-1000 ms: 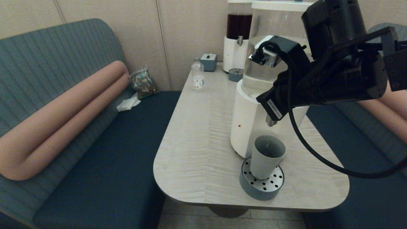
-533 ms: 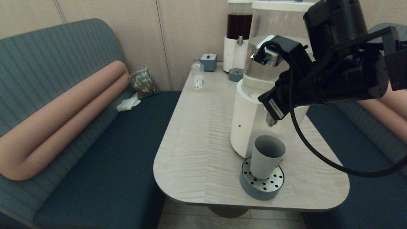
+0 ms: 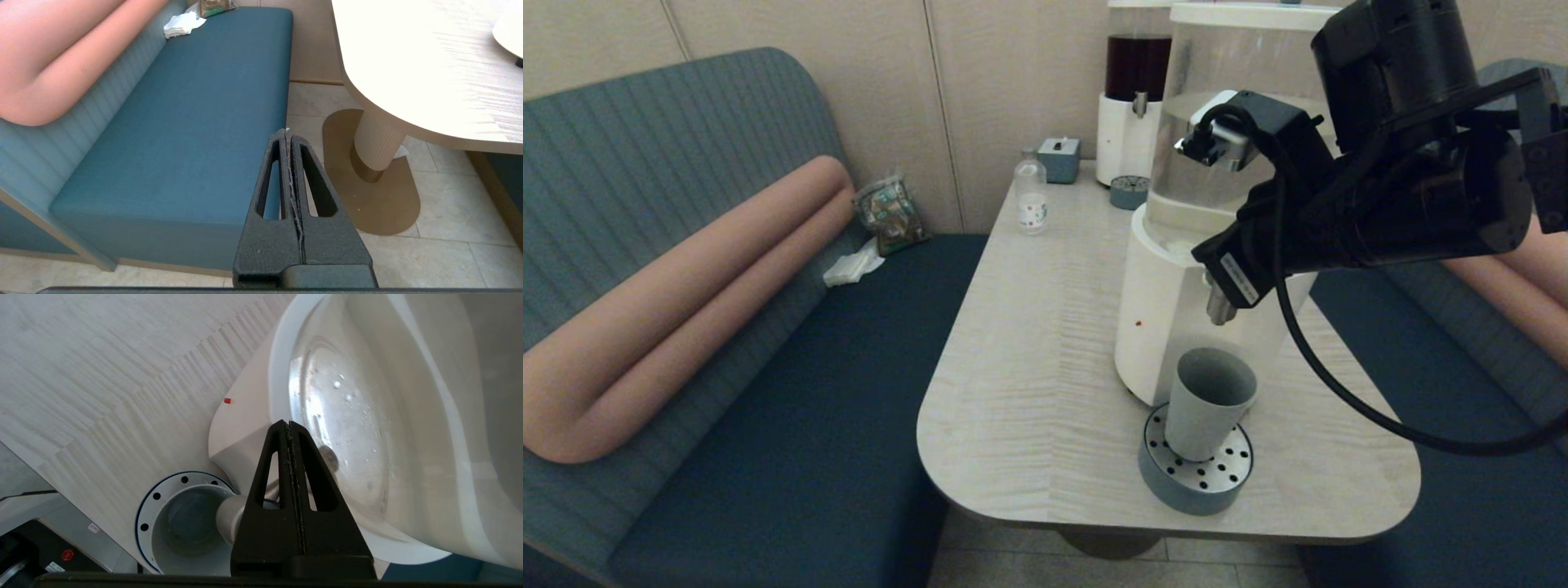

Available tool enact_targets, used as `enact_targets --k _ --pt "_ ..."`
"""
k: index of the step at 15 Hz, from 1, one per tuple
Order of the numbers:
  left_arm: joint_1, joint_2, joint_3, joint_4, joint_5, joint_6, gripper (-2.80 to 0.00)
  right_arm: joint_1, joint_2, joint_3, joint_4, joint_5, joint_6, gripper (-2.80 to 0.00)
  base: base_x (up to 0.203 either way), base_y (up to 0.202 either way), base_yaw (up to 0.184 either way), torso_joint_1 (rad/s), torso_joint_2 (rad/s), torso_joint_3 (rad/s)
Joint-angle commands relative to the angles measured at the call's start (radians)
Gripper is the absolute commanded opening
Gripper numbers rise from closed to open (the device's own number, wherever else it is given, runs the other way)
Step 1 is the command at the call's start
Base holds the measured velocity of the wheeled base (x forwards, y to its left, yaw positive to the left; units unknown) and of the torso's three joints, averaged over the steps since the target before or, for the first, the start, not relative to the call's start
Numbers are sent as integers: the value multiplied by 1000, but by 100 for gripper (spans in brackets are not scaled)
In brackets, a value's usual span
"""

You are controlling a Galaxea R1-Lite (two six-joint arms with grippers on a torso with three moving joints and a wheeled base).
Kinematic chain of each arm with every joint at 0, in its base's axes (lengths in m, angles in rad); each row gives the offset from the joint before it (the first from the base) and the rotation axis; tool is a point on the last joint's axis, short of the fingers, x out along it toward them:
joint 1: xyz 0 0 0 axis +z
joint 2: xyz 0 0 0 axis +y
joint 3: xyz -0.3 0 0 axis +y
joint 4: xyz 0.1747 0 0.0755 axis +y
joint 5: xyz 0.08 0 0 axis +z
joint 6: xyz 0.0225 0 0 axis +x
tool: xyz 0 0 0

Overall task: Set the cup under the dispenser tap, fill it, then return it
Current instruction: Turn off the faucet

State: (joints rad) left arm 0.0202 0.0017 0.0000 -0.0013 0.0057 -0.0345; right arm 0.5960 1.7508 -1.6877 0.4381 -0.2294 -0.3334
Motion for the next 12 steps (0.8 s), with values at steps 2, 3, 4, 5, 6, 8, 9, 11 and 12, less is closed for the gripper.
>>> enact_targets --k 2,3,4,5,6,8,9,11,12 --pt "0 0 2 0 0 -1 -280 -5 -5 2 4 -2 -3 -280 0 0 0 0 0 0" --pt "0 1 2 0 0 -1 -280 -5 -7 3 5 -1 -4 -280 0 0 0 0 0 0" --pt "0 1 2 0 0 -1 -280 -5 -7 5 5 -2 -4 -280 0 0 0 0 0 0" --pt "1 1 2 0 0 -1 -280 -5 -7 5 4 -2 -4 -280 0 0 0 0 0 0" --pt "0 0 2 0 0 -1 -280 -5 -5 3 4 -2 -4 -280 0 0 0 0 0 0" --pt "1 0 2 0 0 -1 -280 -7 -1 5 5 -8 -1 -280 0 0 0 0 0 0" --pt "0 0 2 0 0 -1 -280 -10 -1 5 5 -8 -1 -280 0 0 0 0 0 0" --pt "1 1 2 0 0 -1 -280 -10 0 2 8 -8 -1 -280 0 0 0 0 0 0" --pt "1 1 2 0 0 -1 -280 -9 -2 2 14 -8 0 -280 0 0 0 0 0 0"
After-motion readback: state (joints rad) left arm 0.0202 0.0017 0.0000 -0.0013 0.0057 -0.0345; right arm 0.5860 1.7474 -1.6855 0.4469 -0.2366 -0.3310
